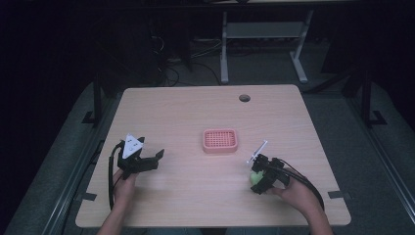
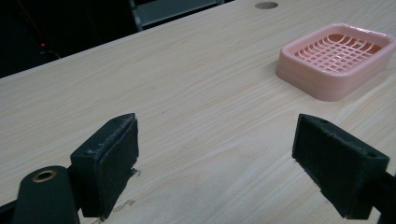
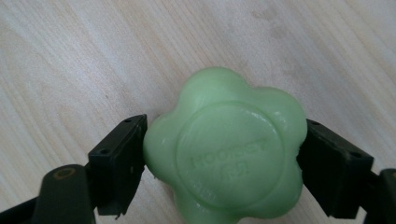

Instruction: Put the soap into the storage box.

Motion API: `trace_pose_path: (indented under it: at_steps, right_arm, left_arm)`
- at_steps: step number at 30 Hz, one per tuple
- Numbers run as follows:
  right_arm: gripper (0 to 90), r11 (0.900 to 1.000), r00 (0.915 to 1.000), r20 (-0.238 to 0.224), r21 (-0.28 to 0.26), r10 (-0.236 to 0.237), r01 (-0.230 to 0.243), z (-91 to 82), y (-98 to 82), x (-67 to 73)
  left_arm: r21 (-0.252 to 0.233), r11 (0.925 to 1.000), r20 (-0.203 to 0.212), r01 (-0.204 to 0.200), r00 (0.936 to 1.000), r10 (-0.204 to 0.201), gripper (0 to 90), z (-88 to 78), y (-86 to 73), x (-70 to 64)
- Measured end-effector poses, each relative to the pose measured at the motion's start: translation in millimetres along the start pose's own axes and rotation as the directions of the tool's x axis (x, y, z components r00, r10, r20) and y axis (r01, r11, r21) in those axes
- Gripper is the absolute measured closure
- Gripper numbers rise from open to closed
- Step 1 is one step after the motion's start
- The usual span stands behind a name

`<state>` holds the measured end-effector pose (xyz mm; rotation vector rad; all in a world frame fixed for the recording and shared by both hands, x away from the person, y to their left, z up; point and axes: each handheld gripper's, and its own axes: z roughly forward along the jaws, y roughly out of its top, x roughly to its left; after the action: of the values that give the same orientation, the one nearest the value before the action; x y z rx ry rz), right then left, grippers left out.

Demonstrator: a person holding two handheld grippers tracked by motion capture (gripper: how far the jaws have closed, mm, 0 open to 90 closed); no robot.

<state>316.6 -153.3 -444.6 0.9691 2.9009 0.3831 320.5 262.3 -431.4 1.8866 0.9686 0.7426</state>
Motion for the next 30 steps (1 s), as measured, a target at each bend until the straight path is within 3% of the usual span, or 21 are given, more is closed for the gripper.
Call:
trace_pose_path:
  at_steps: [16,30]
  right_arm:
    - [25.7,1.000,0.9999,-0.004,0.007,-0.017,0.017,-0.2,0.1,-0.4]
    - [25.9,0.998,0.9991,-0.006,-0.052,-0.041,0.041,-16.0,3.5,-0.7]
  left_arm:
    - [-0.004,1.0000,-0.002,0.002,1.0000,-0.002,14.3,-0.7,-0.1,1.4]
    - [-0.006,1.0000,-0.006,0.007,1.0000,-0.007,14.3,-1.9,-0.3,3.3]
